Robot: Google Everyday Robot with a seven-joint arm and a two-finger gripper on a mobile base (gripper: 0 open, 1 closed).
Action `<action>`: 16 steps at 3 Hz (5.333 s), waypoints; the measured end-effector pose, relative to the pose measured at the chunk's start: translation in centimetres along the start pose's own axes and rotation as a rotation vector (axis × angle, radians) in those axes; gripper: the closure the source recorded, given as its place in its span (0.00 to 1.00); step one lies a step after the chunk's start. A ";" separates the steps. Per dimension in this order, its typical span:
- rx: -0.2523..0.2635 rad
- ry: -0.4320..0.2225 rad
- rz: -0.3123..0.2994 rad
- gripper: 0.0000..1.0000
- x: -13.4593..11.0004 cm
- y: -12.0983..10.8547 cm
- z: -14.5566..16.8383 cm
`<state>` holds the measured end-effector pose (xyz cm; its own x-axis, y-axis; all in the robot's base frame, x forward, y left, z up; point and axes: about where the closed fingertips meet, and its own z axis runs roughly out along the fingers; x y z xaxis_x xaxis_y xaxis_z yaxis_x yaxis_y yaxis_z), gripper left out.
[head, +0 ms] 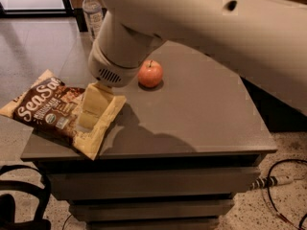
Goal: Pick brown chip bag
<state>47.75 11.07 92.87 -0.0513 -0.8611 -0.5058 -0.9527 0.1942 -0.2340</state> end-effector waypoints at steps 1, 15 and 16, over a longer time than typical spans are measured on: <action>-0.078 0.025 -0.026 0.00 -2.7 1.7 3.8; -0.219 -0.234 -0.109 1.00 -8.5 -2.5 2.3; -0.213 -0.269 -0.123 1.00 -8.9 -3.7 0.0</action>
Offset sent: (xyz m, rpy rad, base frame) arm -0.0064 0.1130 -0.0809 -0.0079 0.1964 0.1314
